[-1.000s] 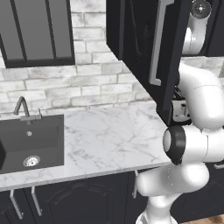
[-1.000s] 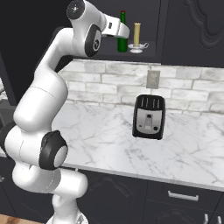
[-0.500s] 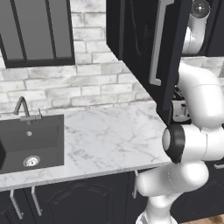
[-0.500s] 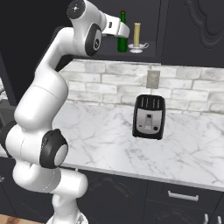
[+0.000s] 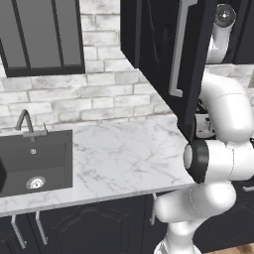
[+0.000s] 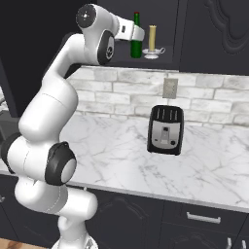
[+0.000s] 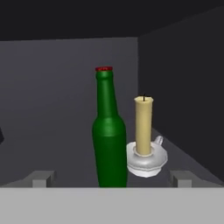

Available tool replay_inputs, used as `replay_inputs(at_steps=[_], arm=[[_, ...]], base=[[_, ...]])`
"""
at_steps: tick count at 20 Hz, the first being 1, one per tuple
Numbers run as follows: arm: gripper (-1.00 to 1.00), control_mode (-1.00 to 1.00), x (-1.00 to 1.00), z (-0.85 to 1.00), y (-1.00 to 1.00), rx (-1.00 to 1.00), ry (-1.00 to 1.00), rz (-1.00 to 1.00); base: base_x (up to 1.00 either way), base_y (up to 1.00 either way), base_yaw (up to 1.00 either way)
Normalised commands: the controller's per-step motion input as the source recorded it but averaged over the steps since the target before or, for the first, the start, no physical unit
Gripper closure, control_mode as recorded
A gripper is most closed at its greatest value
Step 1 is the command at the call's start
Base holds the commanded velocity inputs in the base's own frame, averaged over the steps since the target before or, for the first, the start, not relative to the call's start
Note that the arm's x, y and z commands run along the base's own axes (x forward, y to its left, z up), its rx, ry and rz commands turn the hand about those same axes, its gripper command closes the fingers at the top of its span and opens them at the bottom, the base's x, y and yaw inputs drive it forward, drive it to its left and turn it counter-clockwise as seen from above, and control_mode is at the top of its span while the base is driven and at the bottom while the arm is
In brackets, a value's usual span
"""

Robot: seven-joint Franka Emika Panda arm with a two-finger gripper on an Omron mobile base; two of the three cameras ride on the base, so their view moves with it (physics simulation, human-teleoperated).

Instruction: Get the candle and the beer from the cabinet and move them to the dining counter.

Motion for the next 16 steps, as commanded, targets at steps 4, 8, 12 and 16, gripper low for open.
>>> replay_inputs(at_steps=[4, 8, 12, 16], arm=[[-1.00, -1.00, 0.34, 0.00, 0.00, 0.00, -0.06, 0.00], [-1.00, -1.00, 0.50, 0.01, 0.00, 0.02, 0.00, 0.00], [-1.00, -1.00, 0.36, 0.16, -0.01, 0.00, 0.01, -0.01], [-1.00, -1.00, 0.14, 0.16, -0.07, 0.00, 0.00, 0.00]], base=[[0.00, 0.00, 0.00], [0.00, 0.00, 0.00], [0.00, 0.00, 0.00], [0.00, 0.00, 0.00]])
